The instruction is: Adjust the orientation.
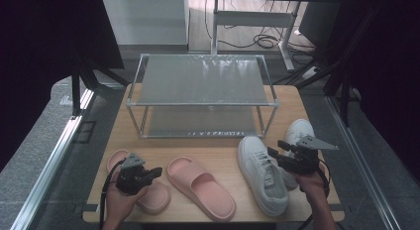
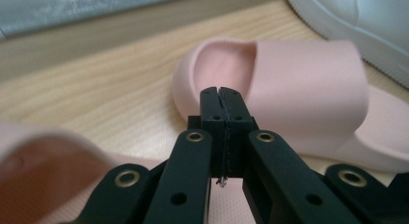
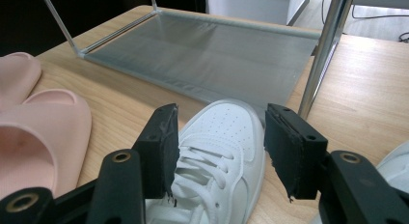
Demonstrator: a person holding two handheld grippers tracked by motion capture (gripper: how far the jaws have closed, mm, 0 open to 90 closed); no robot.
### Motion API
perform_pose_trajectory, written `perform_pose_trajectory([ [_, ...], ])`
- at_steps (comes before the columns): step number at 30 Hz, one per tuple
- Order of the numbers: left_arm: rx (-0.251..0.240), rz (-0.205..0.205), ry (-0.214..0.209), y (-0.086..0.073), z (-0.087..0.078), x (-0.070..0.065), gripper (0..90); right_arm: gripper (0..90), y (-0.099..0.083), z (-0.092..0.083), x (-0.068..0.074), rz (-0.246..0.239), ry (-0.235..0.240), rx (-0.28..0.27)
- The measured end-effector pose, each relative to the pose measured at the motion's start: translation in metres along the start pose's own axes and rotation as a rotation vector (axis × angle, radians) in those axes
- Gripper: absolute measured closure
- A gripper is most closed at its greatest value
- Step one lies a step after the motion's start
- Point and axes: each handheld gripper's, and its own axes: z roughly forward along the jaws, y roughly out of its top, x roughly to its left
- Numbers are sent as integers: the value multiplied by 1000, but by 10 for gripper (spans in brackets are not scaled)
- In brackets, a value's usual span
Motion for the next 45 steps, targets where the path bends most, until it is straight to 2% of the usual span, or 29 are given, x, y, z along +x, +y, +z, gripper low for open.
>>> perform_pose_trajectory([
  [7,19,-20,16,-15,-4,4,900,471,-1,-1,2,-4,6,0],
  [12,23,-44,36,-27,-14,10,900,471,-2,-4,0,5,-4,-2],
  [15,14,-60,65,-36,-28,17,899,471,-2,-4,0,7,-7,-2],
  [17,12,-68,74,-37,-31,18,900,471,-3,-3,0,9,-6,0],
  [18,9,-73,97,-40,-35,23,900,471,-3,-3,1,7,-5,2],
  [19,9,-74,111,-41,-37,25,900,471,-3,-2,1,8,-4,5],
  [28,22,-76,155,-48,-45,30,899,471,-4,-1,1,6,-3,8],
  [35,19,-87,139,-55,-49,36,897,470,-5,-1,-1,11,-8,7],
  [42,25,-85,102,-58,-56,47,895,469,-5,0,-2,16,-11,11],
  [45,41,-86,115,-57,-57,56,897,470,-6,0,-2,17,-11,12],
])
